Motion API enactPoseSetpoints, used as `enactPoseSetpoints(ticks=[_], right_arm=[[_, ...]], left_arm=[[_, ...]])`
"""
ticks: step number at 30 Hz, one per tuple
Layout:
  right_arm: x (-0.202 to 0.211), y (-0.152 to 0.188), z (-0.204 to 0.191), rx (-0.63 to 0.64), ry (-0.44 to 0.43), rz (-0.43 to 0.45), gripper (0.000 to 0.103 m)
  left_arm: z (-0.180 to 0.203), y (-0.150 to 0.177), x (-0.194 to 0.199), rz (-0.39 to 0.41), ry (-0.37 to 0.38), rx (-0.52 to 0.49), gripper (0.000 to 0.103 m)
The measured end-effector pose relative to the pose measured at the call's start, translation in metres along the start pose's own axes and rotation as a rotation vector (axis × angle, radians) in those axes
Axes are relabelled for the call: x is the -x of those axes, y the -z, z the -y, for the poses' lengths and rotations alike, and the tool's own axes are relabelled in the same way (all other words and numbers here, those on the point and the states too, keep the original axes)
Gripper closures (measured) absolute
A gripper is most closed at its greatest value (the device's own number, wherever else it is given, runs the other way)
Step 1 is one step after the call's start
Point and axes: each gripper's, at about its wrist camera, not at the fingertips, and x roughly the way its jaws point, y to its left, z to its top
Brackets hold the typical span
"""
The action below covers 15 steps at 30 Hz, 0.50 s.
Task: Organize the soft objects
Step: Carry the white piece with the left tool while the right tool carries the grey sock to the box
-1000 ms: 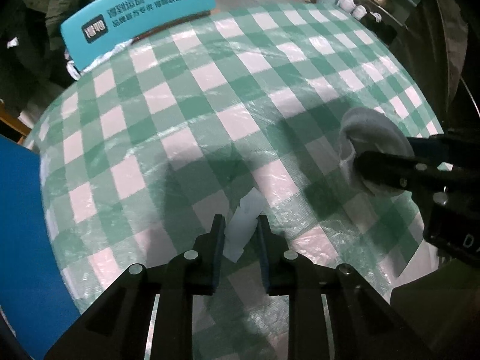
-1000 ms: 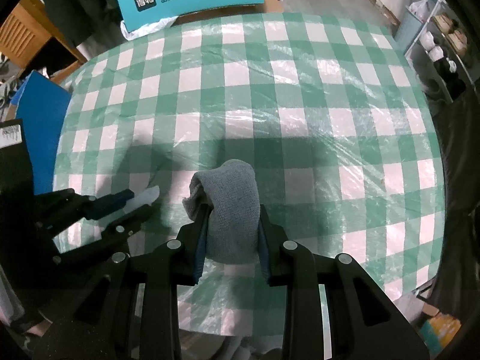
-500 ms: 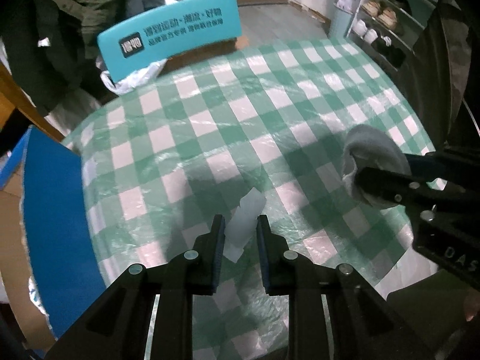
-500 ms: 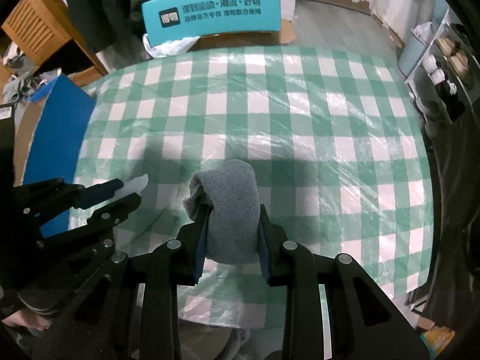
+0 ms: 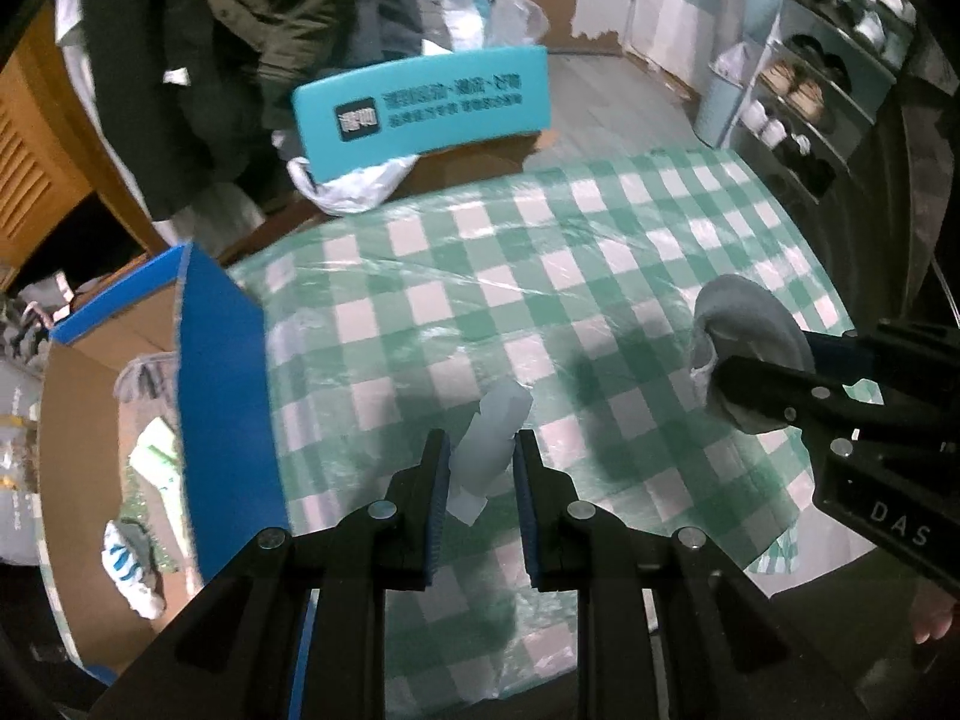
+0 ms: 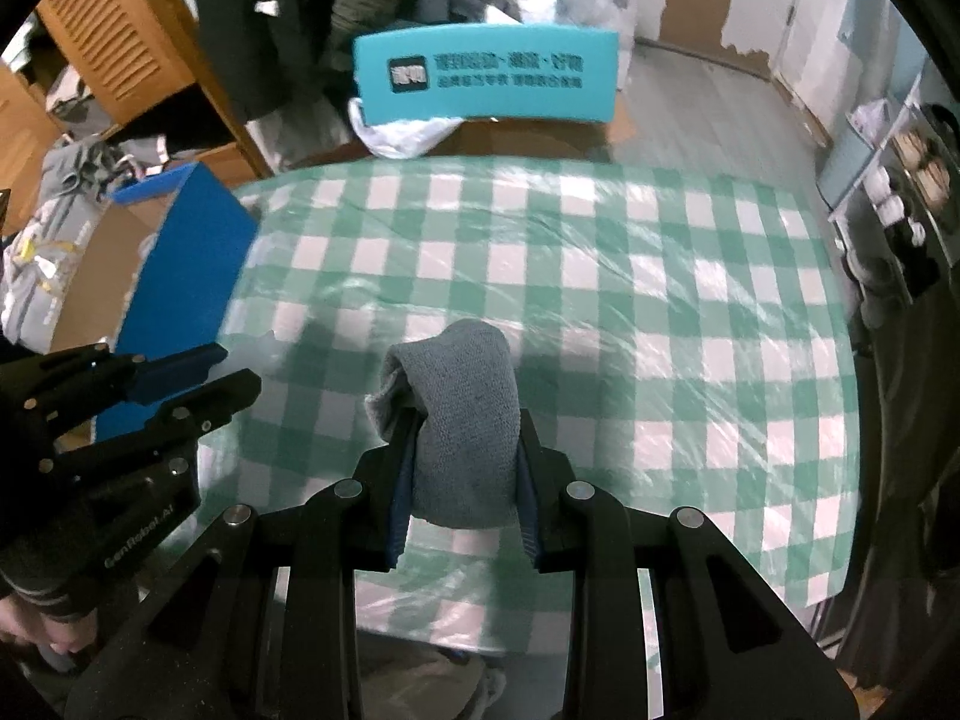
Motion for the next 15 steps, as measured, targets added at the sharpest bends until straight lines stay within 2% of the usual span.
enactPoseSetpoints(ticks=[15], right_arm=[[0.019,-0.021,-0.065,0.119,-0.052,0.054,0.075]], left_arm=[[-0.055,0.014,0.040,0.063,-0.061,0.077,0.082]])
